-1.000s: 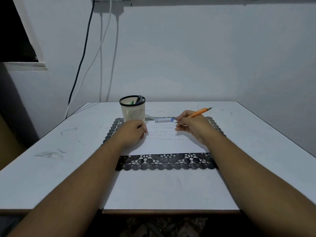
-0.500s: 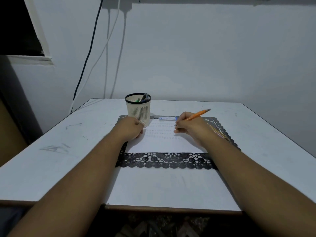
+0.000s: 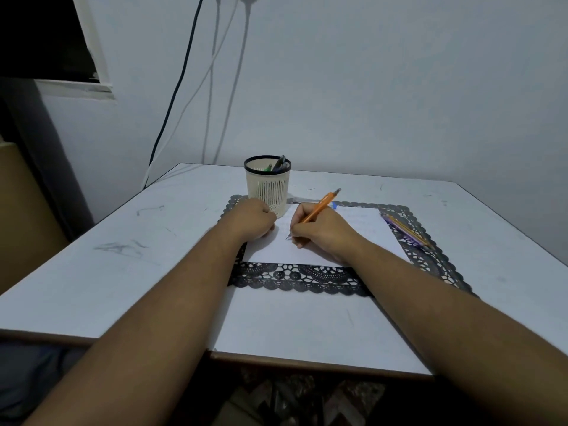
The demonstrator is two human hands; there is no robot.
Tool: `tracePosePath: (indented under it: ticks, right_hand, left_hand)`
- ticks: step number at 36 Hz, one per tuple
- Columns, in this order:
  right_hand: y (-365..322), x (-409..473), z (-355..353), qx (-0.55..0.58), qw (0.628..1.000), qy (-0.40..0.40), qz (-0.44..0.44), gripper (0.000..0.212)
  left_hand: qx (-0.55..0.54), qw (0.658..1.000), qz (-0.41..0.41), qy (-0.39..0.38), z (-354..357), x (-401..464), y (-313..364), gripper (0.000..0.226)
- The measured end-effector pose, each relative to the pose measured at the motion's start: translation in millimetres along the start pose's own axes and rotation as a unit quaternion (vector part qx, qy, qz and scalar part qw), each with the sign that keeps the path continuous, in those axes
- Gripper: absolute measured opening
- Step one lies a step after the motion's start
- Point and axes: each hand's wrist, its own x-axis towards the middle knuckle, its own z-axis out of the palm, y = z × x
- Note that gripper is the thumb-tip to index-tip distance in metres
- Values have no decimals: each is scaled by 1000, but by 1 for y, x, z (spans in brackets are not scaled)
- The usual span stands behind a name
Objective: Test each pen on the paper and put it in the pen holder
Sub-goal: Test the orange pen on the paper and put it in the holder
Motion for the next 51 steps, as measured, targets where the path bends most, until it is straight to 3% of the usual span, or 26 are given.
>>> tracePosePath:
  ticks: [35, 39, 46, 51]
  right_hand:
    - [15, 9, 4, -1, 1000, 1, -10, 22]
    - [14, 9, 6, 12, 1000, -26, -6, 22]
    - [14, 5, -4, 39, 999, 19, -25, 21]
    - [15, 6, -3, 22, 1000, -2, -14, 25]
  left_hand:
    - [20, 1000, 3, -13, 3, 2, -6, 28]
    - [18, 1000, 3, -12, 3, 1, -7, 27]
    - [18, 1000, 9, -10, 4, 1, -5, 27]
    - [23, 1000, 7, -13, 4, 1, -6, 27]
